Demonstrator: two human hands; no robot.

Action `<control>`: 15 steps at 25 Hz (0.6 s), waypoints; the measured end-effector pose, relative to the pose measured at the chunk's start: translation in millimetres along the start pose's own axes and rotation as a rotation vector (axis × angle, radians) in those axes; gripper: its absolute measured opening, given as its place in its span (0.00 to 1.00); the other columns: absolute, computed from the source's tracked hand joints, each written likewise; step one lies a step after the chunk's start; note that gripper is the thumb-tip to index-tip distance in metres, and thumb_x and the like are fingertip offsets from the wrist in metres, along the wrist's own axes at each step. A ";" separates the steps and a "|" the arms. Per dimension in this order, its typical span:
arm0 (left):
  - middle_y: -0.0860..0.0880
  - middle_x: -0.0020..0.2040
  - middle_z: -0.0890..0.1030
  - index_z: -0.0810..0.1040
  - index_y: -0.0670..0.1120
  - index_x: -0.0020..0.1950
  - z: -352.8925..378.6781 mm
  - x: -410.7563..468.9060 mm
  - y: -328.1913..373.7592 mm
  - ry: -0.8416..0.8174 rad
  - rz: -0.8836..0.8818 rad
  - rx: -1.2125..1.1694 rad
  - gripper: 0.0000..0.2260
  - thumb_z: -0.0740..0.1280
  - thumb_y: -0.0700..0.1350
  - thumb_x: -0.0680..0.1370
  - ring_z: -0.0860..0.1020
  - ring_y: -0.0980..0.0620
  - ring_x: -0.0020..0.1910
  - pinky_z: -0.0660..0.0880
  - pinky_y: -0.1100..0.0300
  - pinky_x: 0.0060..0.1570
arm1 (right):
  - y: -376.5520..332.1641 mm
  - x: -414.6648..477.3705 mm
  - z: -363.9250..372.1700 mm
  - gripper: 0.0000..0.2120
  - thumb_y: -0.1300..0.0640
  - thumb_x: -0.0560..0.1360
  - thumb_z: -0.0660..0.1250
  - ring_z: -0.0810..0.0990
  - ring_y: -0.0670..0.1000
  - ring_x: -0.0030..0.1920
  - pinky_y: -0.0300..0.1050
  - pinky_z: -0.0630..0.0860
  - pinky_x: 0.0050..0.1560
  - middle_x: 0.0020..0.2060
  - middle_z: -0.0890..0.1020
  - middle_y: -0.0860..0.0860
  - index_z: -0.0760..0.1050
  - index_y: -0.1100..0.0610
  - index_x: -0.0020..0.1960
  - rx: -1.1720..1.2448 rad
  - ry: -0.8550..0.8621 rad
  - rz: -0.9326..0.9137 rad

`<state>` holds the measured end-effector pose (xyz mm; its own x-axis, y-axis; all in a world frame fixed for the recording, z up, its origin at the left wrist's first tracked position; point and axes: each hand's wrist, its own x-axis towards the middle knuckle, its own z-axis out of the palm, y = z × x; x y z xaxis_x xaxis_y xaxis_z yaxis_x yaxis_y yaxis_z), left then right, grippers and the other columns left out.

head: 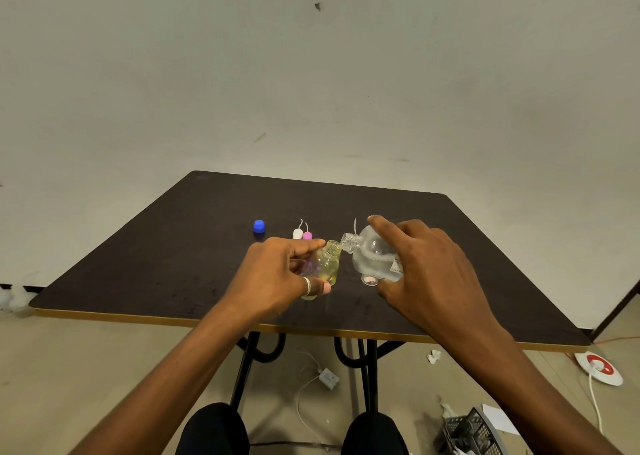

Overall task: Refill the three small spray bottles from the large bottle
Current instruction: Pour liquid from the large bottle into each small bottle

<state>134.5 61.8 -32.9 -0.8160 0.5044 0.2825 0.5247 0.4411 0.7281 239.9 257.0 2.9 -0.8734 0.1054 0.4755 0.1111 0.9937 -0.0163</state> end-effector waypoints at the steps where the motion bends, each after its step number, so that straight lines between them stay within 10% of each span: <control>1: 0.54 0.60 0.83 0.74 0.56 0.69 -0.2 -0.3 0.5 0.001 -0.002 -0.004 0.33 0.80 0.48 0.66 0.81 0.62 0.54 0.74 0.72 0.54 | -0.1 0.2 0.3 0.40 0.46 0.69 0.75 0.75 0.53 0.59 0.48 0.76 0.57 0.64 0.75 0.48 0.58 0.41 0.75 0.002 0.003 -0.001; 15: 0.54 0.60 0.83 0.76 0.54 0.69 1.5 -3.0 2.6 -0.002 -0.021 -0.043 0.32 0.80 0.47 0.66 0.81 0.62 0.55 0.72 0.77 0.48 | -1.9 -1.6 -2.3 0.40 0.48 0.69 0.74 0.74 0.54 0.60 0.51 0.76 0.58 0.64 0.75 0.49 0.57 0.42 0.75 -0.001 -0.004 -0.004</control>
<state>138.6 62.5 -32.8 -0.8263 0.4965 0.2659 0.4965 0.4193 0.7600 242.2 254.9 4.2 -0.8755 0.1019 0.4723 0.1085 0.9940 -0.0133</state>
